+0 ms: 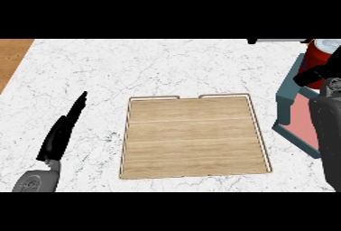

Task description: Pick the can from the tray and place it in the cardboard box

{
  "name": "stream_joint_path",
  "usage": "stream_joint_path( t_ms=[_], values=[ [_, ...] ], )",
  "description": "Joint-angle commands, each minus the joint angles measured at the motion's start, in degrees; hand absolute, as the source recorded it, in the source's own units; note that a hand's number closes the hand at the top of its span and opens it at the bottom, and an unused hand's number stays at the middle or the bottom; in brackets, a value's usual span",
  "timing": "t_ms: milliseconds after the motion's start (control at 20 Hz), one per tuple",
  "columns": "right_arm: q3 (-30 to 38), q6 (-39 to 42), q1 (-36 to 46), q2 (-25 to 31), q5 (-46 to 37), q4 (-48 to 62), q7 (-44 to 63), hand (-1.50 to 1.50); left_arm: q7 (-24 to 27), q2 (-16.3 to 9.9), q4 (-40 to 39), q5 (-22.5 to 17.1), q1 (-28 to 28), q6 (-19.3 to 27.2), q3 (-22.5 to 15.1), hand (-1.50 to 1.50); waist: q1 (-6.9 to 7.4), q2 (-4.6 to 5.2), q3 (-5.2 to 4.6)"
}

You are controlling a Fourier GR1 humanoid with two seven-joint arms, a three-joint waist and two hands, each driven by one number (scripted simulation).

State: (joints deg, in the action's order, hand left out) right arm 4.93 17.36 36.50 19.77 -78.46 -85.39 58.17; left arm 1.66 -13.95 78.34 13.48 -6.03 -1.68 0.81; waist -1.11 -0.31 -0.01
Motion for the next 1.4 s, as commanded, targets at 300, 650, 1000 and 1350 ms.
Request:
stream_joint_path(
  t_ms=[300, 650, 1000, 1350],
  values=[
    [14.7, -1.0, -9.7, -5.1, 15.4, 3.1, -5.9, -1.5, -4.3, 0.6, 4.1, 0.3, -0.6, -0.8, -0.9, 0.0, 1.11, 0.22, 0.09],
    [17.7, -22.9, -10.1, -5.7, 18.2, 0.2, -18.6, -1.5, 0.7, 1.4, -3.4, 0.7, -3.5, 0.4, 0.6, 0.0, 0.62, 0.46, 0.11],
    [26.3, -35.6, -8.0, -6.8, 30.4, 5.2, -27.5, -1.5, 2.5, 0.6, -3.4, 0.9, -2.3, -0.9, 0.4, 0.0, 1.32, 0.53, 0.09],
    [32.0, -44.2, -16.8, -10.1, 41.3, -3.7, -36.9, -1.5, -0.9, 0.3, -3.0, -0.2, -4.5, -1.6, 2.1, 0.0, 0.38, 0.24, 0.06]
  ],
)
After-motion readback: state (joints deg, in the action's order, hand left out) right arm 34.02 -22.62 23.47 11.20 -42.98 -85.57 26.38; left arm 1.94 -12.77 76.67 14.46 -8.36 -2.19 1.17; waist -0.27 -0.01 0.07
